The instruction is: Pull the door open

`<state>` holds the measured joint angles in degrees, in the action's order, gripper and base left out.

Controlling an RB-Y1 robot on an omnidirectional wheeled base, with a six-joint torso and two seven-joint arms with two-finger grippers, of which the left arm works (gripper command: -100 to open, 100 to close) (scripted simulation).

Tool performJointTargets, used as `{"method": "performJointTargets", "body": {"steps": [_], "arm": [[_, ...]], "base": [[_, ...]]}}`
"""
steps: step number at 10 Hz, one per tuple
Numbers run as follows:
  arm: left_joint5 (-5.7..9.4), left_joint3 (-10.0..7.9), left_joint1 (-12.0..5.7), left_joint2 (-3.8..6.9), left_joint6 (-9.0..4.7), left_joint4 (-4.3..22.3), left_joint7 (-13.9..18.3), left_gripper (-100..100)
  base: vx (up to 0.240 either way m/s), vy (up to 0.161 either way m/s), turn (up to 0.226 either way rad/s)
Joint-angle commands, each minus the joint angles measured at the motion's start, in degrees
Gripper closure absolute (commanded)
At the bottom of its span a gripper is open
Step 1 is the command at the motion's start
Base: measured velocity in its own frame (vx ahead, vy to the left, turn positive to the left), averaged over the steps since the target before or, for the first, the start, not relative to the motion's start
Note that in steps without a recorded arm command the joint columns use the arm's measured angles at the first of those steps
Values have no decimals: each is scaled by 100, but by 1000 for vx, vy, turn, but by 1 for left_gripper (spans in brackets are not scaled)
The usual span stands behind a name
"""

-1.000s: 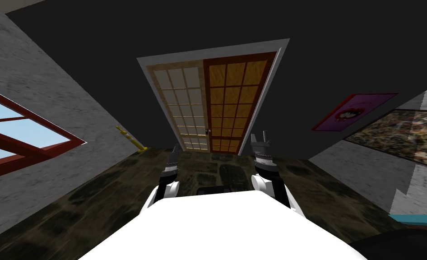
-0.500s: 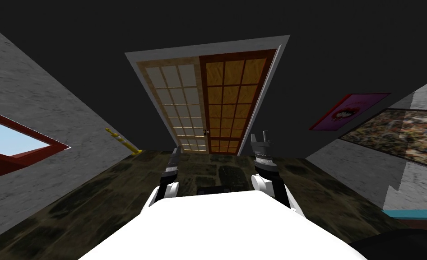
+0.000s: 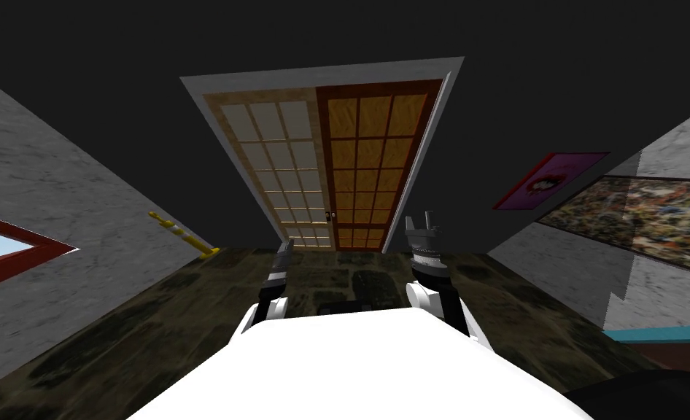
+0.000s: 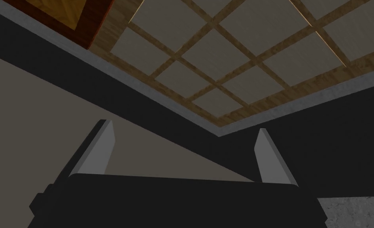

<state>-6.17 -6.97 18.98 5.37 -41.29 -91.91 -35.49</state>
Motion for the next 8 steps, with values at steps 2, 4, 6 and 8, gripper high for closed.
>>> {"method": "performJointTargets", "body": {"steps": [2,4,6,8], "arm": [[-79,-85,-80,5,-22,307,-339,-100],[-134,-156,-146,10,-58,572,-582,-100],[-189,-228,-213,14,-94,836,-824,-100],[-244,-298,-280,17,-130,1099,-1065,-100]], "base": [[109,-7,-81],[100,-5,-70],[106,-7,-72],[101,1,-76]]}}
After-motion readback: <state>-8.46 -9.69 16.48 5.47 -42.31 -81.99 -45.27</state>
